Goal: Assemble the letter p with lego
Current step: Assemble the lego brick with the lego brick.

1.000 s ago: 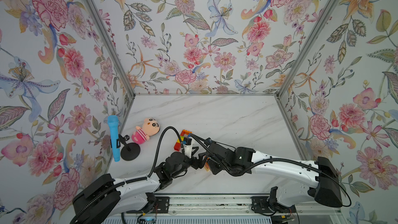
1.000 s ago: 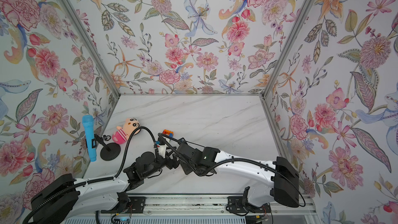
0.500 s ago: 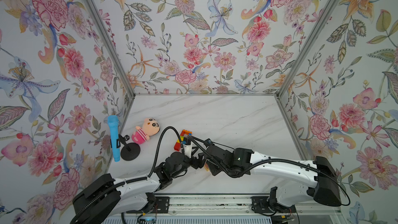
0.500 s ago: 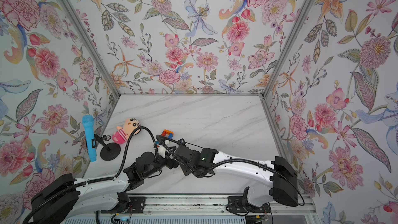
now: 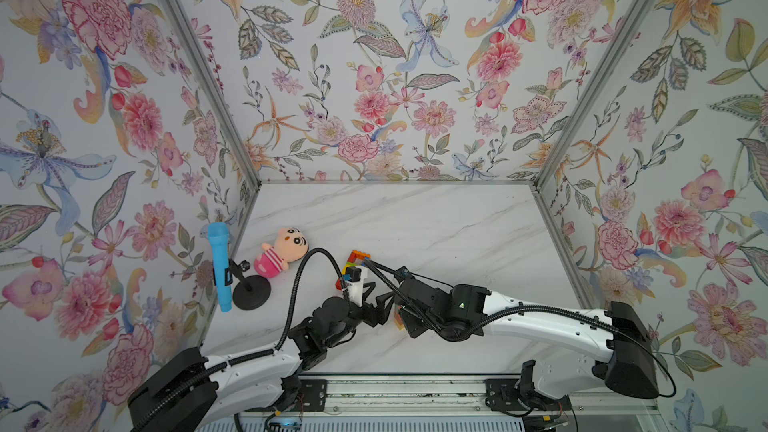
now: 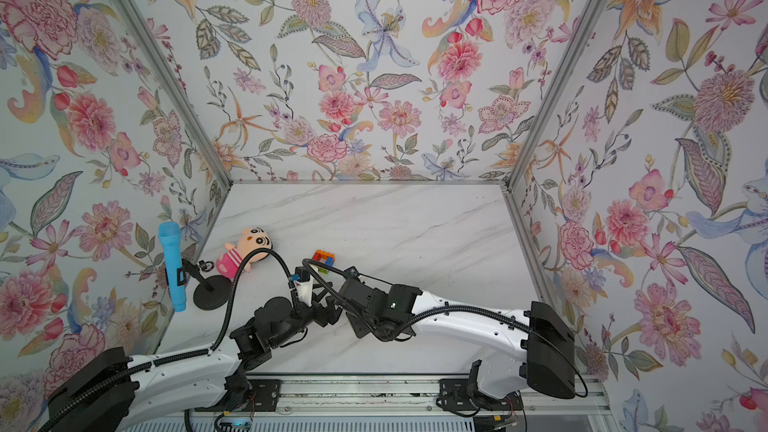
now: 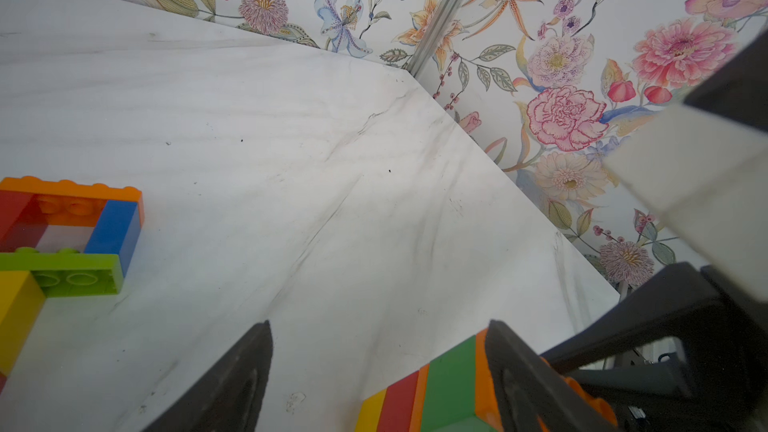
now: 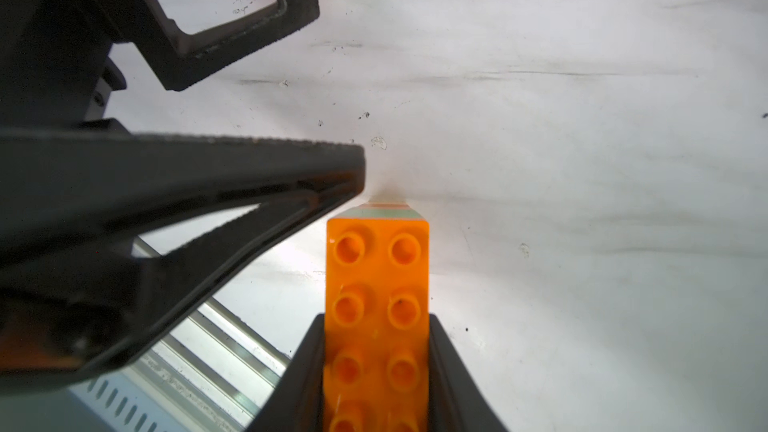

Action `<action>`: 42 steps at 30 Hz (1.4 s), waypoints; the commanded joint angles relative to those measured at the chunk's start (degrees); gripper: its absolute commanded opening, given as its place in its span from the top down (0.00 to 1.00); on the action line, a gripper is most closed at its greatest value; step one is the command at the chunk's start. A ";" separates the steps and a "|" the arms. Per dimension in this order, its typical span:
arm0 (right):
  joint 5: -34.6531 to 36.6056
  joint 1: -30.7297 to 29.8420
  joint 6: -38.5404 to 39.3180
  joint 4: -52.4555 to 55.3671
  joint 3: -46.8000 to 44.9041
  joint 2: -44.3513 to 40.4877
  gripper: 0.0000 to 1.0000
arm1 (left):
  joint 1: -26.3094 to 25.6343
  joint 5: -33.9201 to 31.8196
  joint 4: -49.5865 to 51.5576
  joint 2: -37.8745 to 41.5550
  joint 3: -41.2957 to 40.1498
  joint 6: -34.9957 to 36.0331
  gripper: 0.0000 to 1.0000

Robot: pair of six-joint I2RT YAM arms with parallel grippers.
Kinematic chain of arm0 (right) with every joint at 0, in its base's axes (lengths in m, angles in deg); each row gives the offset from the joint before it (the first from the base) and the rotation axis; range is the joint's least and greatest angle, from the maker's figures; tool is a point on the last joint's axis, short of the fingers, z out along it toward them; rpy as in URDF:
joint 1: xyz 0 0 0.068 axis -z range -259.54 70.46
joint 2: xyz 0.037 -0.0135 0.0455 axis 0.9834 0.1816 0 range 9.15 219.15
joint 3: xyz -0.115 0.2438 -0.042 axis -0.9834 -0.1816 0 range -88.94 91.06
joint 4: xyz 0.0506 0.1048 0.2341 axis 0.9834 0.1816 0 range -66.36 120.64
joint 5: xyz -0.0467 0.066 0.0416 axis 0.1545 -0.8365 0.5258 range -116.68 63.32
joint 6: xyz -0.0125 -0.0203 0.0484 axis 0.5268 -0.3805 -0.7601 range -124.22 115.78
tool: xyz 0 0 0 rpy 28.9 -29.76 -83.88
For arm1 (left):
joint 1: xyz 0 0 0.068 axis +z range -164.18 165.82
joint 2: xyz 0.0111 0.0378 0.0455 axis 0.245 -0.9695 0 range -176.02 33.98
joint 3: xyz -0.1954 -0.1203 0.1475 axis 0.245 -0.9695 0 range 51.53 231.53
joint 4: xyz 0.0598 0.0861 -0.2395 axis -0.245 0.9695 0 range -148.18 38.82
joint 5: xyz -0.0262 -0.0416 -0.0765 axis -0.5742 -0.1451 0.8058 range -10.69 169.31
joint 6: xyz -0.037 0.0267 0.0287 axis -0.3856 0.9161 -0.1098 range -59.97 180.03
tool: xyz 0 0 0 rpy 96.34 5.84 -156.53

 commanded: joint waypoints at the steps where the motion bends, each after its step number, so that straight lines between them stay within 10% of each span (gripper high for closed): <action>1: -3.74 -0.45 -2.71 4.66 -0.10 3.10 0.81 | -0.22 -1.46 2.05 -0.04 0.63 2.05 0.16; 27: -2.37 1.08 1.52 10.11 6.10 6.69 0.82 | -0.76 2.12 1.31 -6.98 1.27 2.13 0.18; 42: -7.25 4.09 8.36 6.48 4.11 3.46 0.82 | -0.69 -5.87 2.49 7.68 -5.35 3.66 0.11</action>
